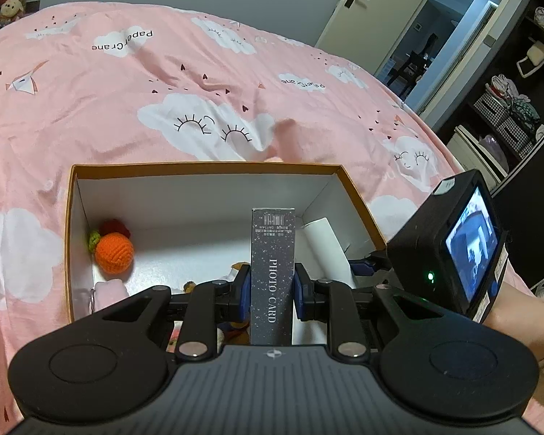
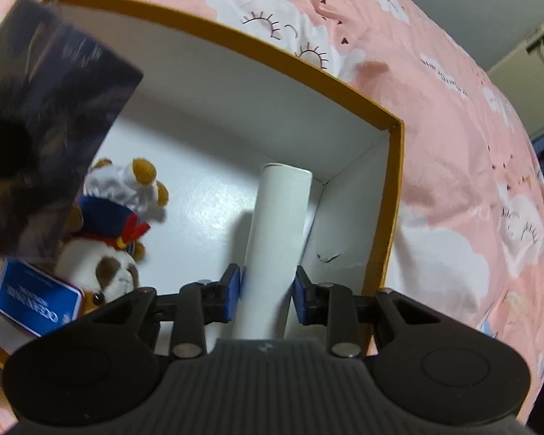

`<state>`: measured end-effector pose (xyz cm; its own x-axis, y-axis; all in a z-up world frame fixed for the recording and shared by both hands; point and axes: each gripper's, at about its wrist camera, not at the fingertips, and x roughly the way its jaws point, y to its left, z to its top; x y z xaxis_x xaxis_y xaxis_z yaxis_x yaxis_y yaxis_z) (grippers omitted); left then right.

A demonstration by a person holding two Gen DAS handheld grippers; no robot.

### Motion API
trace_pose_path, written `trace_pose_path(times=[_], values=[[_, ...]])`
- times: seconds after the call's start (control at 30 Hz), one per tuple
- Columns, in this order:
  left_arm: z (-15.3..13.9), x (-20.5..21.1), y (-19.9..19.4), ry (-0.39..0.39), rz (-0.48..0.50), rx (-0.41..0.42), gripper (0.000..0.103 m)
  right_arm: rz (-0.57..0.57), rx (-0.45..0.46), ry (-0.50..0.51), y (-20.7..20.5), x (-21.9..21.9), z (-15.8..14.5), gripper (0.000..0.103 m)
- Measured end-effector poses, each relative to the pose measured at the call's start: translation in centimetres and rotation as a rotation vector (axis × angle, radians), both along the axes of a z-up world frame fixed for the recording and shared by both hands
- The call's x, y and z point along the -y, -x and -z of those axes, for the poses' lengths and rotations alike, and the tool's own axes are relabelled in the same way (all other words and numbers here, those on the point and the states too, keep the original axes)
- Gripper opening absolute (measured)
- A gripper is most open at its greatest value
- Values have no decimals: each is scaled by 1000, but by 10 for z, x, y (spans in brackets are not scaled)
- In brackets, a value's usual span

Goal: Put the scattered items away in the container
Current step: 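Lower the white tube into the box and open the right tool while the left tool holds the card box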

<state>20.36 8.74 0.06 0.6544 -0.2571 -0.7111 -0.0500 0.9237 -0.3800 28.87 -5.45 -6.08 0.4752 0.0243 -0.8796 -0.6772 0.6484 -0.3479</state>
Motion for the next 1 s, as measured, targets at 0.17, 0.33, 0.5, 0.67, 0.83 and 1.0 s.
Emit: trace_pose_path(times=[0.17, 0.33, 0.5, 0.67, 0.83, 1.0], values=[[2, -1, -1, 2, 4, -1, 26, -107, 44, 43, 10, 2, 4, 44], [4, 2, -2, 2, 12, -2, 26, -196, 79, 44, 14, 9, -2, 49], [6, 4, -4, 1, 13, -9, 26, -285, 93, 54, 20, 14, 0, 50], [5, 5, -4, -9, 13, -15, 26, -448, 159, 130, 32, 12, 8, 60], [4, 6, -6, -18, 19, -12, 26, -686, 213, 189, 39, 15, 8, 63], [7, 8, -8, -26, 31, -25, 26, -852, 129, 218, 38, 19, 2, 58]])
